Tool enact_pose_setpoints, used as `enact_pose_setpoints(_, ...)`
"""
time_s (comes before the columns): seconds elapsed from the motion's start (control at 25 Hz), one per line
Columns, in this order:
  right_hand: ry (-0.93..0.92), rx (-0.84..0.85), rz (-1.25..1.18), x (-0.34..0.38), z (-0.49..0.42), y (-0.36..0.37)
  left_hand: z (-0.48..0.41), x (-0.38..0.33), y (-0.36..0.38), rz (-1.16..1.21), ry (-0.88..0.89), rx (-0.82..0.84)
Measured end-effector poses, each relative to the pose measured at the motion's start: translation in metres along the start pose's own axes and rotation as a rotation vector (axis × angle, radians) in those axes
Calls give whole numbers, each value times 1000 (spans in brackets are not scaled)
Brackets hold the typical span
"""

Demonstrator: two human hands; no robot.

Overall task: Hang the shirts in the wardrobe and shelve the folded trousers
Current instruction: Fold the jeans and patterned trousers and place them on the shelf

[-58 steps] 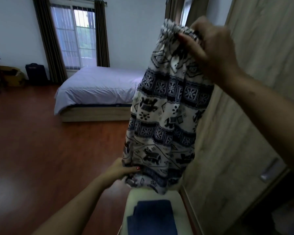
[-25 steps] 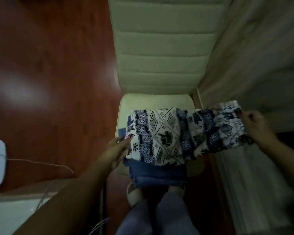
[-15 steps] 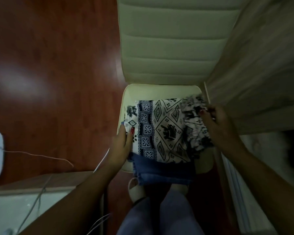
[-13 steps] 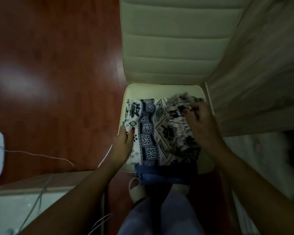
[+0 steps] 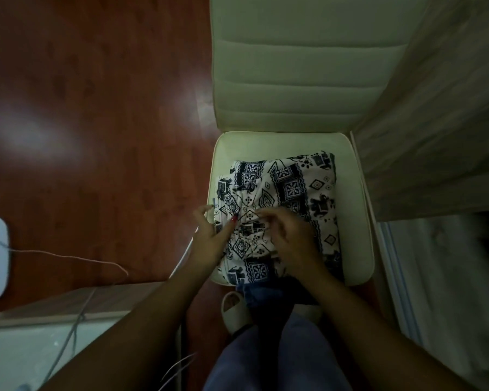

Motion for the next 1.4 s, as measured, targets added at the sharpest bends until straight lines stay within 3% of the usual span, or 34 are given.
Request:
enact_pose_setpoints(0.08,-4,-306,134,-28,-5,-52,-3,-4,7,-77,114,-11)
enact_pose_setpoints(0.16,171,-449,161,-68,-8,-87,-6,-3,13,-113,90,-10)
enact_pose_setpoints(0.28,546,-269,-67,-108,-4,-77,-12,8,17,-82,-72,-27)
enact_pose_setpoints(0.36,470,-240,-78,-101,-4,-75,-9,2,14,-108,-25,-109)
enact_pose_setpoints(0.48,341,-347,-82,-90,-2,-92,16,-19,9,-103,131,-269)
enact_pose_setpoints(0.56,322,-398,-44,-97,4,-103,32,-26,18,-30,194,-249)
enact_pose_setpoints(0.72,358,-292,31,-122,10,-98,23,-5,28,-78,111,-195)
enact_pose_setpoints(0.84,462,-255,-13,-147,4,-92,15,2,17,-152,89,-315)
enact_pose_setpoints(0.92,576,-194,-67,-164,2,-85,11,10,7,-280,-25,-392)
enact_pose_setpoints(1.0,702,-39,-111,-178,6,-71,6,32,7,-267,-221,-314)
enact_pose_setpoints(1.12,771,96,-178,-184,12,-63,15,49,28,-53,-421,-41)
enact_pose_setpoints(1.24,797,154,-241,-188,8,-61,13,53,30,-56,-477,15)
enact_pose_setpoints(1.4,931,238,-490,-183,14,-49,12,58,37,68,-631,211)
Point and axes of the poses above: each hand's wrist, its own z-axis away from the middle knuckle, its own y-axis out of the palm, x = y × z, the point moved 8 cm from there along -z, towards the middle knuckle, and after that the axes turned 10 degrees about -x, right-handed, at the moved point
